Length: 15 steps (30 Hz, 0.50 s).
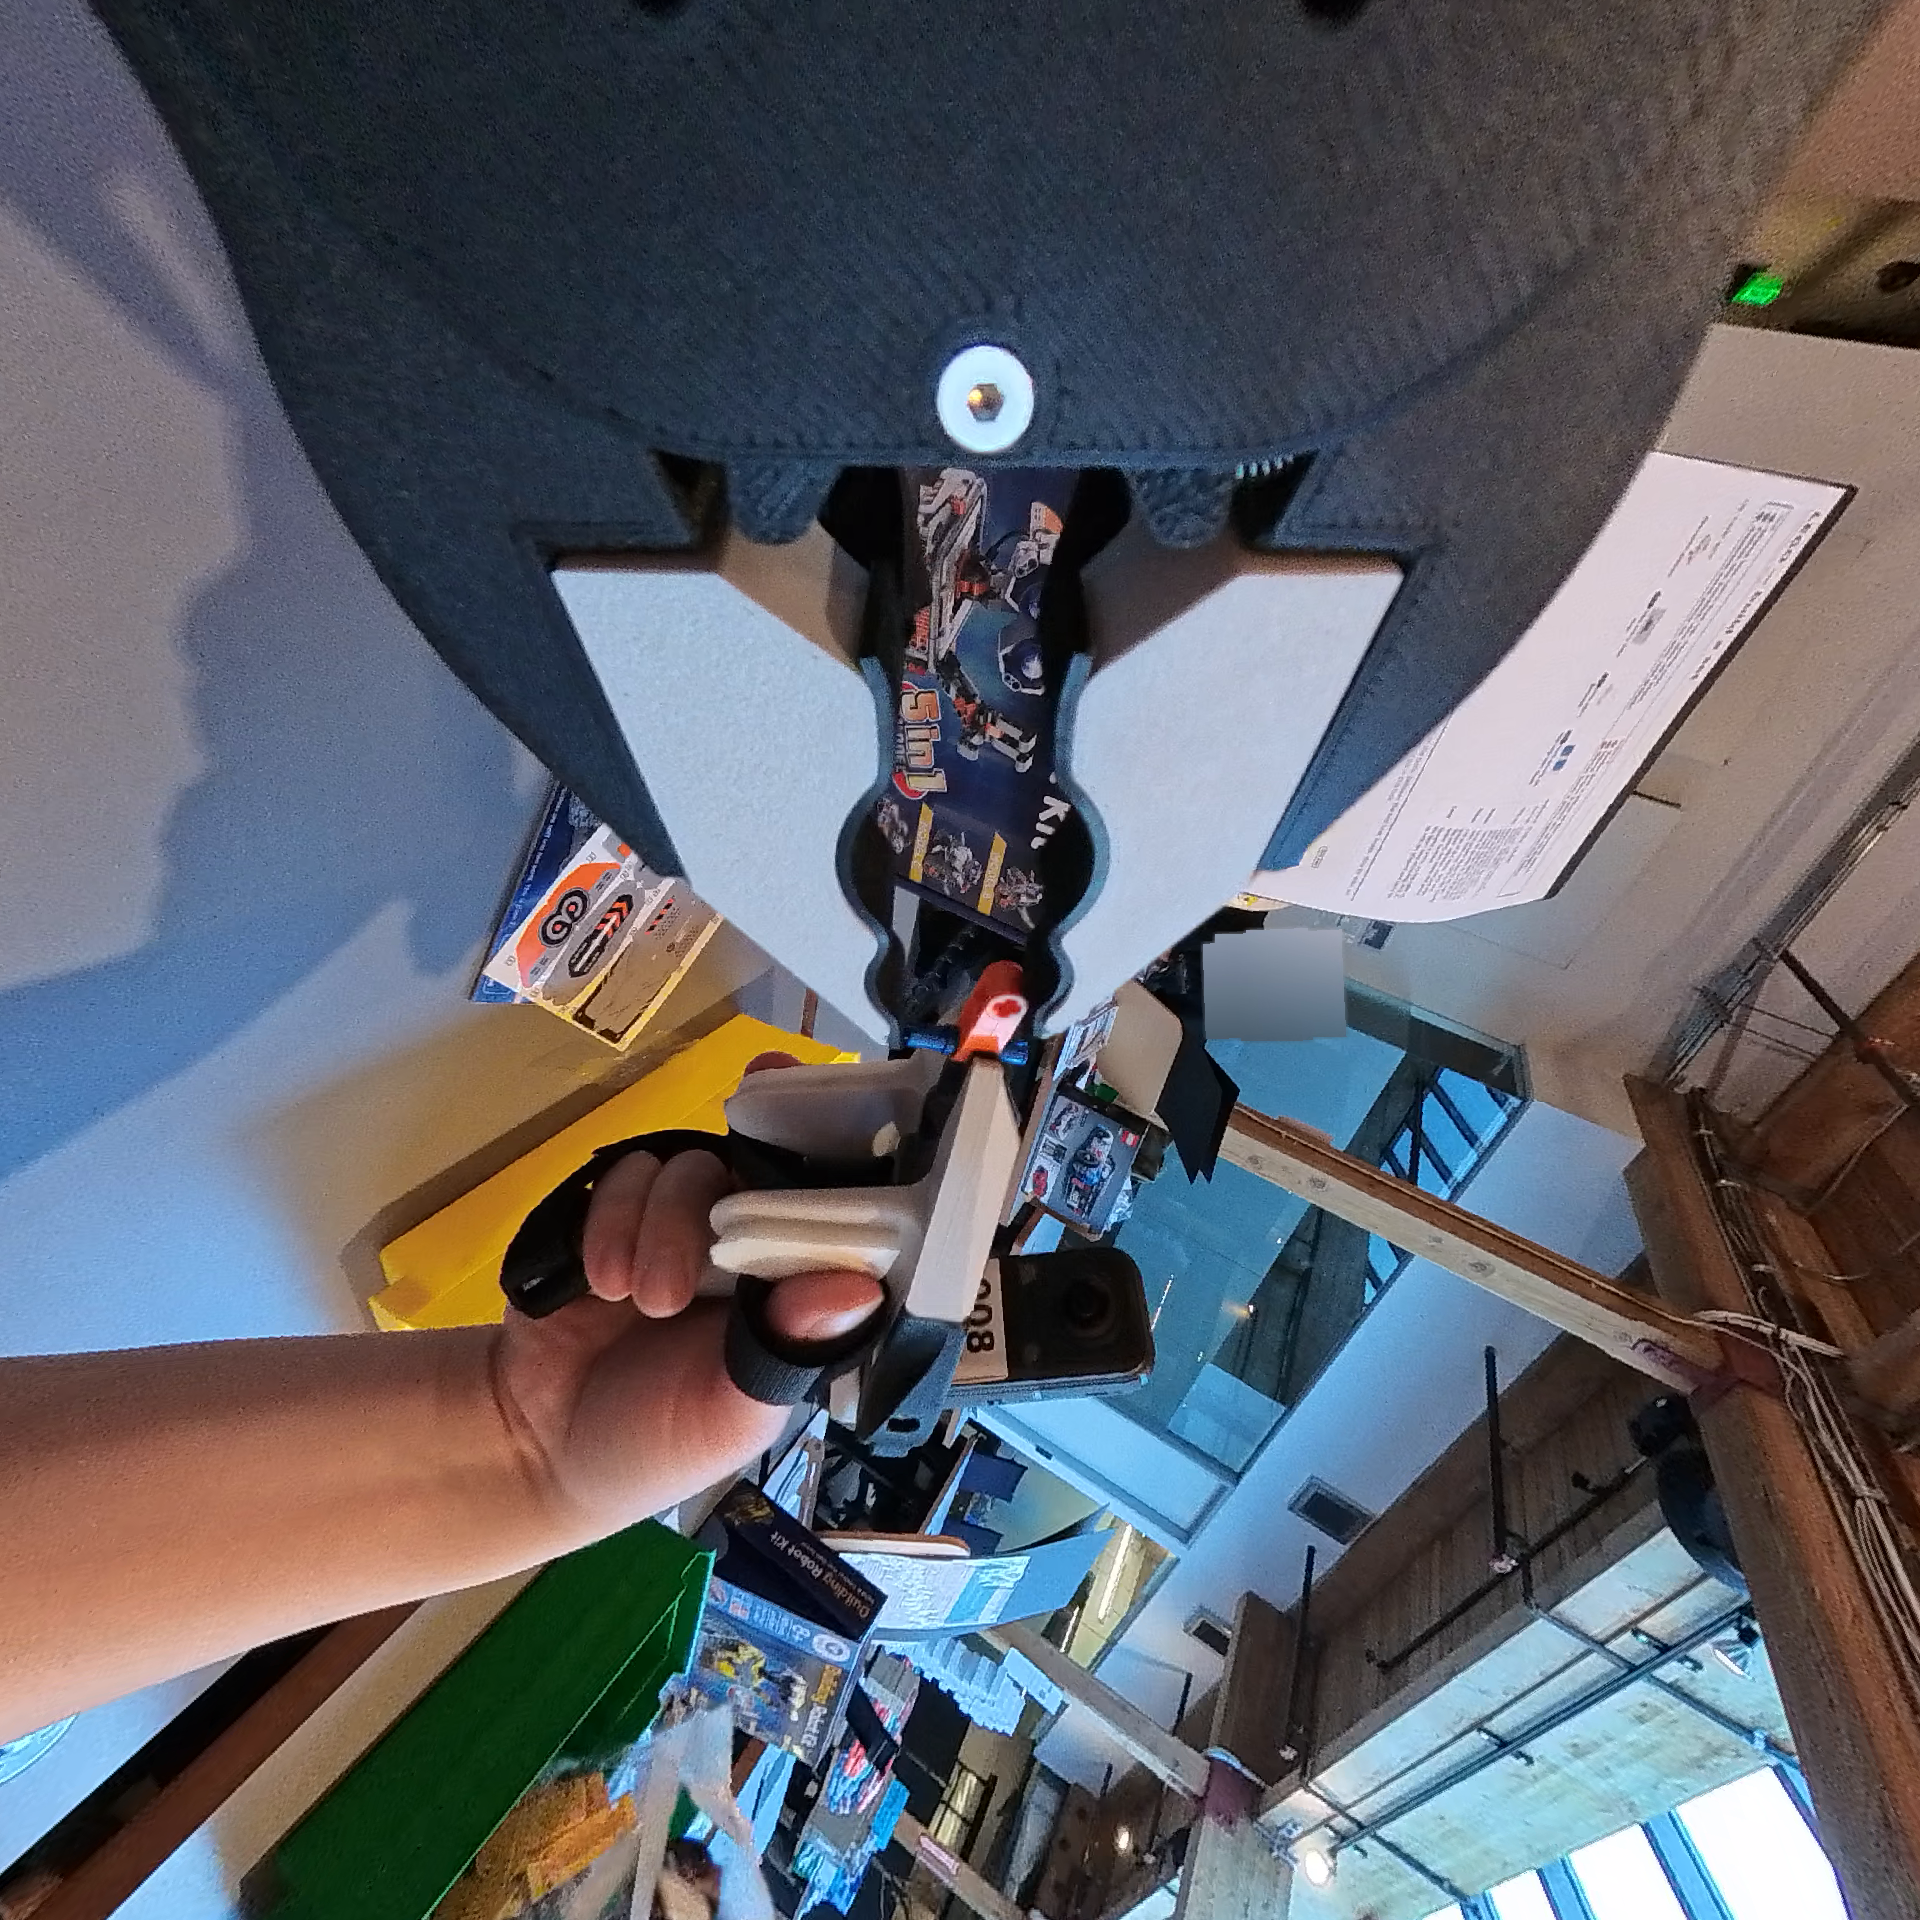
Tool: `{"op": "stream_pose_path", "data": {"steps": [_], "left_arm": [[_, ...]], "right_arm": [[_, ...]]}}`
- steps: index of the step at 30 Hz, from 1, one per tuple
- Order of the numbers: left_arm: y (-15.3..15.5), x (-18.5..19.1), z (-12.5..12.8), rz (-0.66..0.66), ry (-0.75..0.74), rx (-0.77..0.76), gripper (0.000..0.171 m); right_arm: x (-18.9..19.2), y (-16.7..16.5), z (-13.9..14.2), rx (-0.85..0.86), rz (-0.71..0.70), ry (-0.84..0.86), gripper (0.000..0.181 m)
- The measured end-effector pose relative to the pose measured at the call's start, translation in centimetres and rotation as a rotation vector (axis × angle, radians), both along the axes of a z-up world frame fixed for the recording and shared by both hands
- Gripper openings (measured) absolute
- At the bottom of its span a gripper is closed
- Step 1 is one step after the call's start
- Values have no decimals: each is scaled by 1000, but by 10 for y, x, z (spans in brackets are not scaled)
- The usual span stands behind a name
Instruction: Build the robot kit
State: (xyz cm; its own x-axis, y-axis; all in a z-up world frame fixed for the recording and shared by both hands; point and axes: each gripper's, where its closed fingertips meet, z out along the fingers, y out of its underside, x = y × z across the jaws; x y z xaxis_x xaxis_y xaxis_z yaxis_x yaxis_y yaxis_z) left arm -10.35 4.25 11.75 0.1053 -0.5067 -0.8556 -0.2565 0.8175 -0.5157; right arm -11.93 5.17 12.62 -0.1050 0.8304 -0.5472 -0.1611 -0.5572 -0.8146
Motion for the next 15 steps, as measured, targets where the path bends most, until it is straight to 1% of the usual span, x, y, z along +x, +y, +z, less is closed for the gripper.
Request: {"op": "stream_pose_path", "data": {"steps": [7, 10, 15], "left_arm": [[4, -1, -3, -12, 7, -24, 19], [8, -1, -2, 3, 8, -23, 19], [13, 1, -1, 22, 23, -66, 18]], "right_arm": [[-3, 4, -3, -37, 4, 15, 5], [-3, 7, -2, -22, -18, 17, 6], [-1, 10, -1, 0, -48, 19, 6]]}}
